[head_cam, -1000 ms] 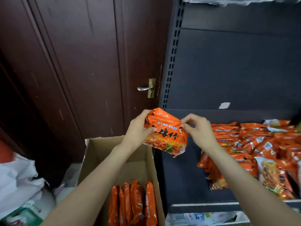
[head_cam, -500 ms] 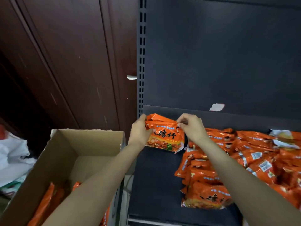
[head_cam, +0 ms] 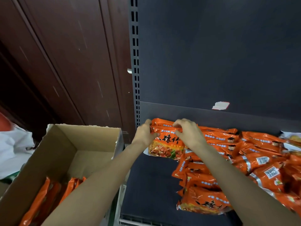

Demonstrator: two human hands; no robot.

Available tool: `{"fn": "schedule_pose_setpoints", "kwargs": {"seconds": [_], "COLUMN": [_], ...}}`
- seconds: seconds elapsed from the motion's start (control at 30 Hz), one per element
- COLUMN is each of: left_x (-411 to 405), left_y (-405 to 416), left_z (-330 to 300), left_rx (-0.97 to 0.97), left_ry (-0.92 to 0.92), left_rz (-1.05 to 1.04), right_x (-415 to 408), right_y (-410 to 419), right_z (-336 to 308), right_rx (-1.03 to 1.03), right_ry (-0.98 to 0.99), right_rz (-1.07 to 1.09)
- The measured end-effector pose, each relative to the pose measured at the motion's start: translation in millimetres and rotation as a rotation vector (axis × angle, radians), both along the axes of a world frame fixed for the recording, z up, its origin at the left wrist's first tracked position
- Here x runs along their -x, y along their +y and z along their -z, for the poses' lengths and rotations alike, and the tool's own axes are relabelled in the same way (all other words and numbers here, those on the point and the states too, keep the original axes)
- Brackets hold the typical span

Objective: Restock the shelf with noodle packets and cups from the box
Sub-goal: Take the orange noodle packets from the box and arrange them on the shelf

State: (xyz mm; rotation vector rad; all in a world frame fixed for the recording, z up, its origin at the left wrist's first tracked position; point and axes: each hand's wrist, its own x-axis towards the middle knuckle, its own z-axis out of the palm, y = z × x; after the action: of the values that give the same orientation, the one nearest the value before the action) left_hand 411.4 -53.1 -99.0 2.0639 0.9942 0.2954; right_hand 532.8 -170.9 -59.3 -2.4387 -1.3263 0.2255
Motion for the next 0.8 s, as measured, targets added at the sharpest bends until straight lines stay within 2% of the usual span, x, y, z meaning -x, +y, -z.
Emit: {"fn": "schedule_pose_setpoints", "kwargs": {"seconds": [0.1,0.17,0.23,0.33,0.4,0.67,0.8], "left_x": [8,23,49,105,147,329,401], "left_y": [4,7,10,19,28,86,108], "left_z": [-6,-12,-19,-32,-35,-12,8], "left_rx": [-0.015,-0.095,-0.219,-0.497,-0.567,-0.525,-0.340], "left_ry": [-0.028,-0.046,-0.062,0.039,0.091,0.204,0.246], "left_rz": [0.033,0.027,0.028,0.063,0.059,-0.177,-0.112], "right_x": [11,24,41,79,112,258,320], "right_y": [5,11,20,38,51,104,125], "right_z": [-4,-7,-11,-12,-11,17,41], "right_rx": [-0.013,-0.047,-0.093,-0.138,-0.138,-0.052,-0.016], "right_ry": [-0.017,-0.010,0.019,0.077,0.108,0.223,0.259], "right_rz": [-0.023,-0.049,-0.065,-0.114,-0.165,-0.275,-0.270]}}
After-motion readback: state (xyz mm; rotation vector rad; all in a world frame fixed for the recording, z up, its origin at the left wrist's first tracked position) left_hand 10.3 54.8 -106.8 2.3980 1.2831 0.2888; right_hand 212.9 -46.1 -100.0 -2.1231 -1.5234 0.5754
